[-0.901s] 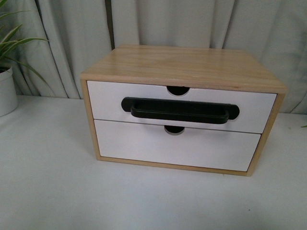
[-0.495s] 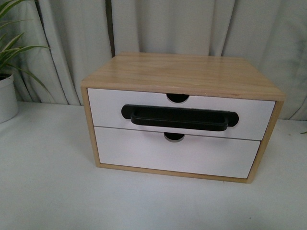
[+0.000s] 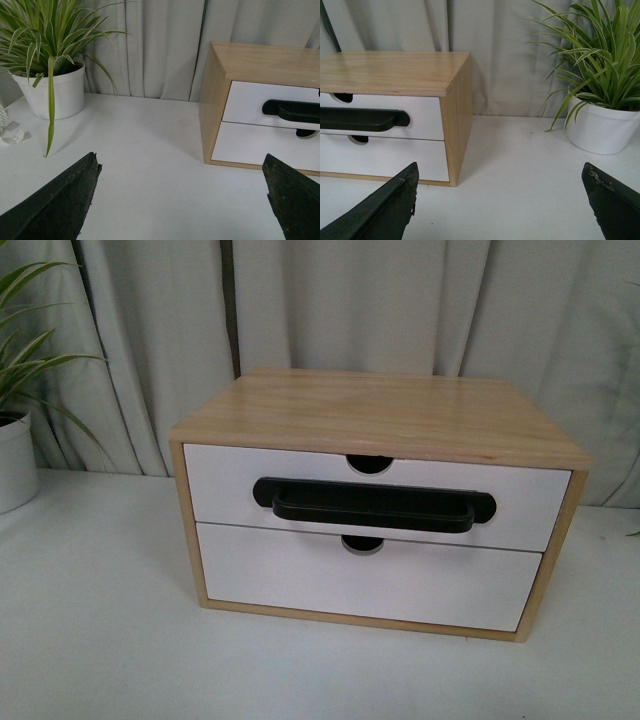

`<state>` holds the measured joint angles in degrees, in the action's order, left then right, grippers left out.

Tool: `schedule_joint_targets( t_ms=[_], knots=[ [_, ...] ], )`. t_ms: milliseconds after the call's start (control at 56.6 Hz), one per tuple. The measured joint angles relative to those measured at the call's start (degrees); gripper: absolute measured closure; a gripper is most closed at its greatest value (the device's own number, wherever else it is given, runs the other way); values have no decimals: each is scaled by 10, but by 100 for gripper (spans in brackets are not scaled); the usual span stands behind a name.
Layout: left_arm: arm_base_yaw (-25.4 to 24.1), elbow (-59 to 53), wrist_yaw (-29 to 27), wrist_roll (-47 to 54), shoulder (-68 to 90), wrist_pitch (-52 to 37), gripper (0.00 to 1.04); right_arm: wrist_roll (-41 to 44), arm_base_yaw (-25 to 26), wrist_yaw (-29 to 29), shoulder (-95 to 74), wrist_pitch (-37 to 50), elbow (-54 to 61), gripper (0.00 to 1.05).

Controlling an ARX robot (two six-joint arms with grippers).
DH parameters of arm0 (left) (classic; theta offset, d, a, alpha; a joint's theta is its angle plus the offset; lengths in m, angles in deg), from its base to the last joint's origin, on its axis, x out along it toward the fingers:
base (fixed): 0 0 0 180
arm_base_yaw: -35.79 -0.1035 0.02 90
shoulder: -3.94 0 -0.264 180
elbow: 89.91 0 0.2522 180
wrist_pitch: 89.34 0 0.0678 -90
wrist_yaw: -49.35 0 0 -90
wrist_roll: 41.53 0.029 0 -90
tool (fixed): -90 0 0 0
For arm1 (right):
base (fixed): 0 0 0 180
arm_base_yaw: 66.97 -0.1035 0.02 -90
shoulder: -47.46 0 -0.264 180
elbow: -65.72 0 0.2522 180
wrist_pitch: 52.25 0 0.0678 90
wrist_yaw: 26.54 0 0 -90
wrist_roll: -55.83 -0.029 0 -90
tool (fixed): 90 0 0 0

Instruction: Pull drawer

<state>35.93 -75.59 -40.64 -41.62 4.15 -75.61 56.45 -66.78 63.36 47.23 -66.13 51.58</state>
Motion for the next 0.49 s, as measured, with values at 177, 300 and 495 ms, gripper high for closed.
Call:
schedule_joint_targets(
  t_ms=[177,300,495],
  knots=[
    [0,0,0,0,0,0,6,0,0,0,0,0,0,9],
    [0,0,0,0,0,0,6,0,0,0,0,0,0,9],
    [0,0,0,0,0,0,6,0,0,0,0,0,0,9]
  ],
)
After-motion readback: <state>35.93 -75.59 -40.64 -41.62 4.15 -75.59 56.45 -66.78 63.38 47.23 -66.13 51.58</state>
